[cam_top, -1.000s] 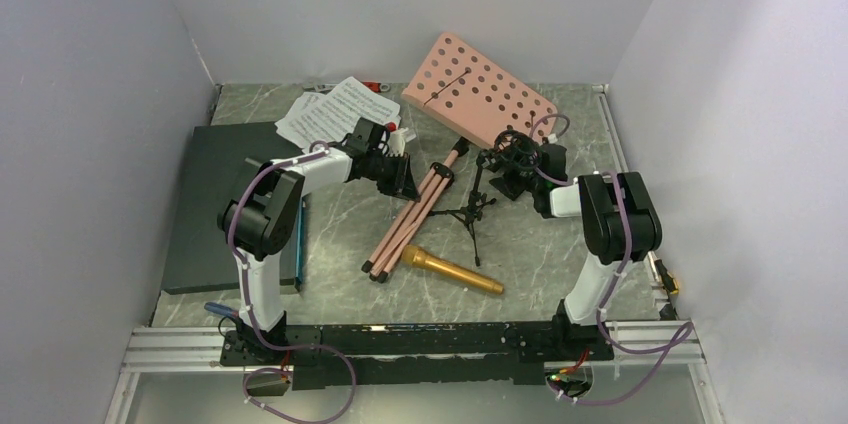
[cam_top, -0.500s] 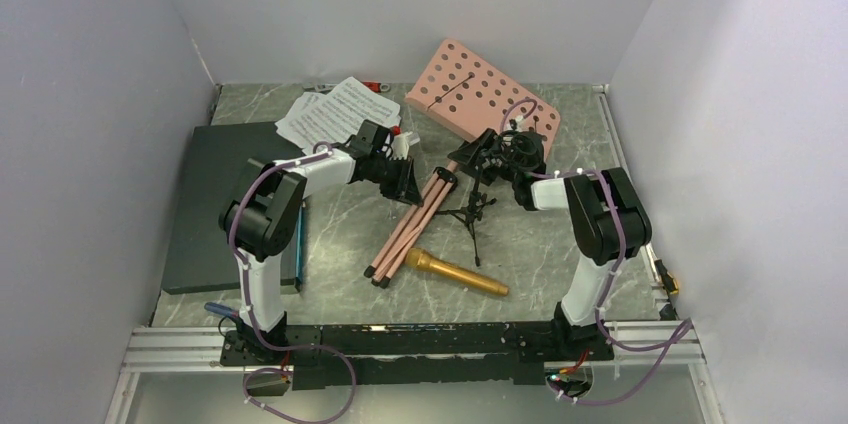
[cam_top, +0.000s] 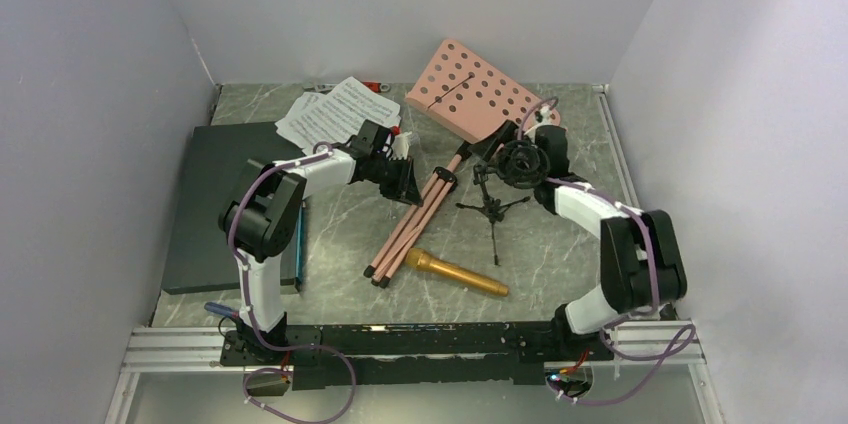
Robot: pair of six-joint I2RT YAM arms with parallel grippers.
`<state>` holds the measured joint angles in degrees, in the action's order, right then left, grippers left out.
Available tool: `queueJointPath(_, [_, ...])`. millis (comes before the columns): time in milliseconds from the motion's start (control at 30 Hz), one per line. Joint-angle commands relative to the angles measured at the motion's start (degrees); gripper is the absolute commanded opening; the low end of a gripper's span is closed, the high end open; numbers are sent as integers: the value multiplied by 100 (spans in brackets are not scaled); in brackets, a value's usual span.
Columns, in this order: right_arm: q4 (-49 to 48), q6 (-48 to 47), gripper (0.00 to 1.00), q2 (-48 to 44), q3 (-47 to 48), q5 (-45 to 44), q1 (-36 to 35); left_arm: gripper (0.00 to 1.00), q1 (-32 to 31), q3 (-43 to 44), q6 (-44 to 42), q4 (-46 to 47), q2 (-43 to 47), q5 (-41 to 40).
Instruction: Set up the instrument practice props
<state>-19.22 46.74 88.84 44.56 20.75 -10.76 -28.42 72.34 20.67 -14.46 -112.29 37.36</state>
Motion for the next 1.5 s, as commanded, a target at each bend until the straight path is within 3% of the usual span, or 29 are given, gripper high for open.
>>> queueJointPath(0, [754,-477,87,-651,2,-234,426,2,-17,-7,135,204,310,-502])
queueJointPath(267, [1039,-564,87,-883,-310,95,1363,2,97,-40,239,209,331,-561])
queueJointPath(700, [777,-594,86,-789,-561,438,1389,5,100,99,162,-22,292,-604])
queueJointPath(800, [1031,-896,86,-1014,-520,343,1278,18,105,42,165,39,388,-692])
queueJointPath(1000, [1608,-1455,87,-1770,-501,171,855,54,103,-70,87,157,818,-781])
queueJointPath(1200, [2445,-1786,93,-2717,-524,54,318,71,101,-254,-117,52,1610,-1017])
queueJointPath(1233, [2558,-1783,93,-2878,-559,112,239,78,108,-281,-154,13,1741,-1031])
queueJointPath(1467, [3230,-1595,93,-3812,-825,408,-384,83,106,-554,-412,-255,2607,-970])
